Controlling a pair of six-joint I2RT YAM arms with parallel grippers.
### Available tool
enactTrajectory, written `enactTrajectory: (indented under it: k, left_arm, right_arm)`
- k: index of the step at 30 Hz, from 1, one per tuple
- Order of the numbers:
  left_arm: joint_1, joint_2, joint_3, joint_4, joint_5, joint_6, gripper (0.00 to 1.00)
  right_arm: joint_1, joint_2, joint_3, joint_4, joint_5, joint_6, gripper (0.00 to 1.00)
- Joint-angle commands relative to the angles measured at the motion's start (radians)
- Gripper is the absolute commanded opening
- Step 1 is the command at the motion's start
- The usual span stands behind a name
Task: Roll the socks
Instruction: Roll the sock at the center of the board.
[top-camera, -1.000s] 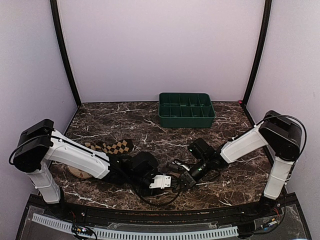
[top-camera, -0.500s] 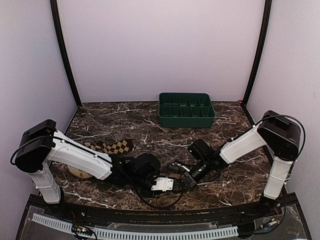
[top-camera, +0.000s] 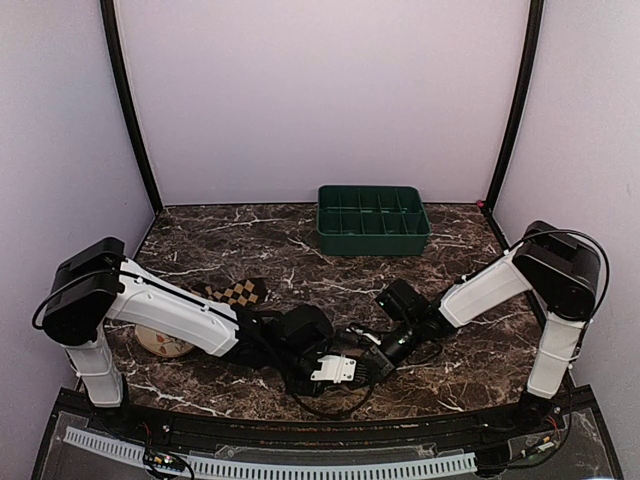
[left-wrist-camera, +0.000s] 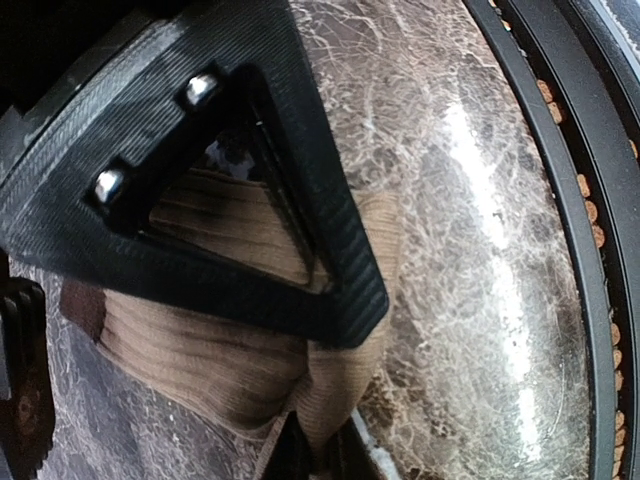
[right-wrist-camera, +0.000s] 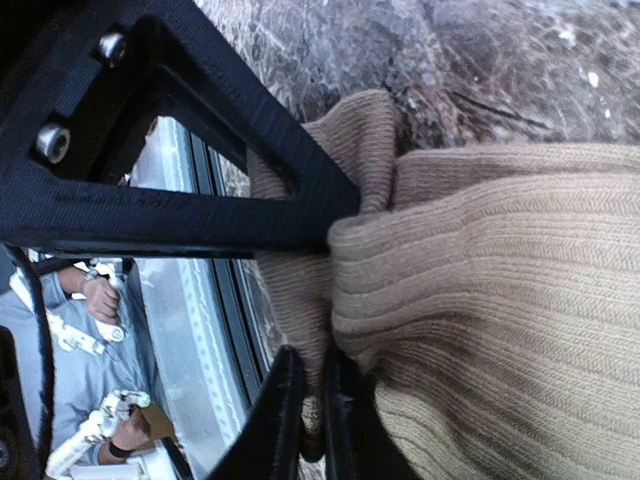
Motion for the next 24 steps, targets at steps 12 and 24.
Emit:
enactTrajectory:
  k: [12,24]
  left_arm:
    - [-0.005,0.033,0.112,-0.249,0.094,-0.018,0.0]
    - [0.019,0.139,0.315,-0.472,0.21,-0.062,0.0]
  right_arm:
    - [-0.084,-0.14,-0.13,0.086,0.109,0.088,0.25]
    - [-0.151,-0.317,-0.273,0.195,0.215,0.167,0.27]
